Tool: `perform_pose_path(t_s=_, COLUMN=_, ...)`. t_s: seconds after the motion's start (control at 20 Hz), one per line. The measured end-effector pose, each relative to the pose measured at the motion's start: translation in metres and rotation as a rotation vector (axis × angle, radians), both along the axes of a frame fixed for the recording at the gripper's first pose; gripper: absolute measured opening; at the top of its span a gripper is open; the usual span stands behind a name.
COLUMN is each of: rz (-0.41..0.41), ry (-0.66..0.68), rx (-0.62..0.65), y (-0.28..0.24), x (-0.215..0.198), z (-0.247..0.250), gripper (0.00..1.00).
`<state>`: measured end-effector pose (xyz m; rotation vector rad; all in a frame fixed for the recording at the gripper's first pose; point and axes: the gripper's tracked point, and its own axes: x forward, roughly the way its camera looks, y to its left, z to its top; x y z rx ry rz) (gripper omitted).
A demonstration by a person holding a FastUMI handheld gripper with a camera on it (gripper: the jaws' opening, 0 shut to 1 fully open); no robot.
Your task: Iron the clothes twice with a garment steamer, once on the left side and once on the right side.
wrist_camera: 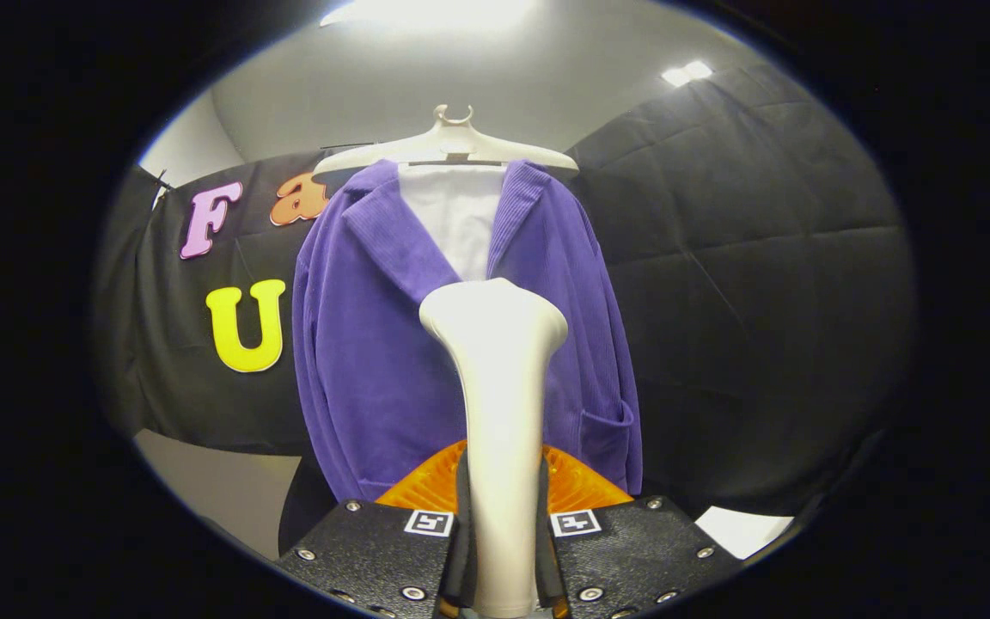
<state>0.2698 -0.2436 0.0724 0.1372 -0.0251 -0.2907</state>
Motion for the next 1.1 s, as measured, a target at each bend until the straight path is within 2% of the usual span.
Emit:
perform_pose_path(t_s=0.35, rz=0.016, ry=-0.159, rx=-0.009, y=-0.043, x=0.023, z=0.070, gripper=0.27)
perform_pose_path(t_s=0.95, rz=0.011, ry=-0.192, rx=-0.020, y=-0.082, x=0.075, z=0.087, gripper=0.26)
perform_pose_path(t_s=1.1, rz=0.043, ry=-0.205, rx=0.008, y=-0.081, x=0.081, z=0.082, gripper=0.26)
